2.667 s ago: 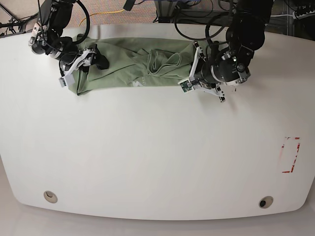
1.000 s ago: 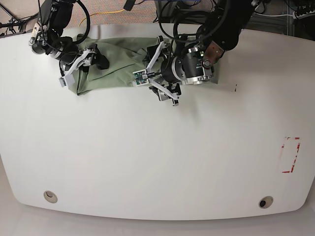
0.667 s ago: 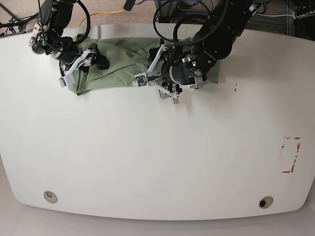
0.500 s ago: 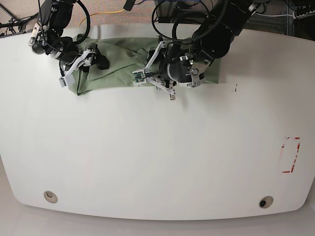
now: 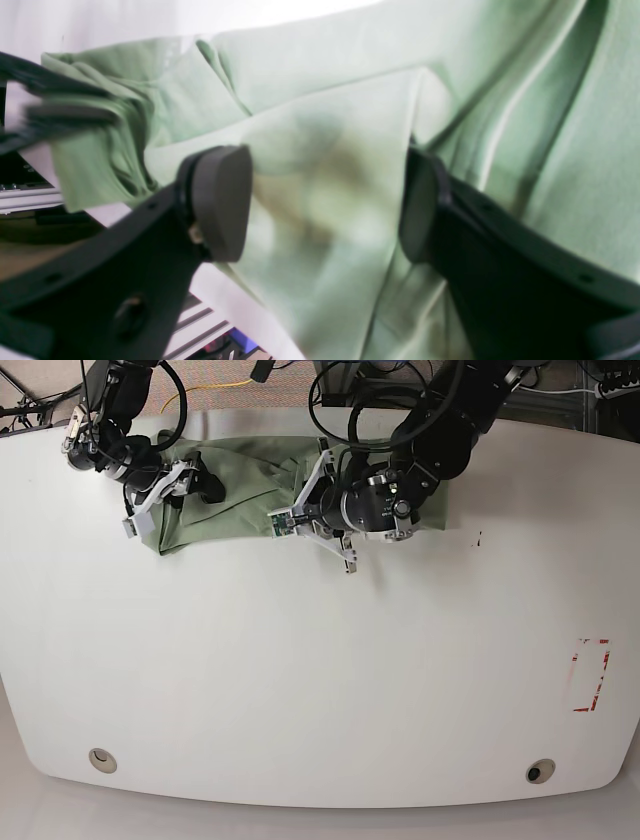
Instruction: Fold the T-shirt properly
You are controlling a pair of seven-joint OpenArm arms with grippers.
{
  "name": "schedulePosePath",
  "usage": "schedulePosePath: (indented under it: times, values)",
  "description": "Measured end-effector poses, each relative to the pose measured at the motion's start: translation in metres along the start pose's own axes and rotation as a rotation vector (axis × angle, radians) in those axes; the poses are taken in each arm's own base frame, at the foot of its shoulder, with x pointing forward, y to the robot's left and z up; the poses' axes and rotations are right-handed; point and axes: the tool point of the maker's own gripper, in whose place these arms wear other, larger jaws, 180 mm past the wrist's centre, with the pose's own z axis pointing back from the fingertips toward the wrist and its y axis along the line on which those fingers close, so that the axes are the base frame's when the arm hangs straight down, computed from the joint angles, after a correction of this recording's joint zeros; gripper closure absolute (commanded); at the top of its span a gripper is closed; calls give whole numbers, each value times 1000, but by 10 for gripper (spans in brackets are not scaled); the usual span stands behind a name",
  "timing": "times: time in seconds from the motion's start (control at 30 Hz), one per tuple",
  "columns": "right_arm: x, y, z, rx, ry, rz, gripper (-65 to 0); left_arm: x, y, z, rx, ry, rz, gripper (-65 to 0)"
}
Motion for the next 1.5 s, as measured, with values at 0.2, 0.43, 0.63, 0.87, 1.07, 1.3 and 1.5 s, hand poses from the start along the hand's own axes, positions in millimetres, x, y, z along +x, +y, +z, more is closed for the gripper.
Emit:
schedulePosePath:
  times: [0.2,0.43,0.63,0.87,1.07,1.3,1.5]
  values:
    - [0,0,0,1,0,-1,-422,5,14,6,36,-29,49,-31]
    - [0,1,0,1,-1,-1,-422,2,19,8,48,-27,63,-61]
    - [0,1,-1,2,-1,-2,-422,4,17,7,41,-31,58,-253]
    - [0,1,-1,2,-1,-1,-422,17,10,14,48,-34,7,-347]
    - [0,1,-1,2,-1,-1,-422,30,26,46,108,-122,50,-344]
    - [4,1,-1,3,-5,6,-422,-63,41,59,178,46,202,-204]
    - [13,5,0,-11,0,48,-430,-129,40,78,219,137,283,-93]
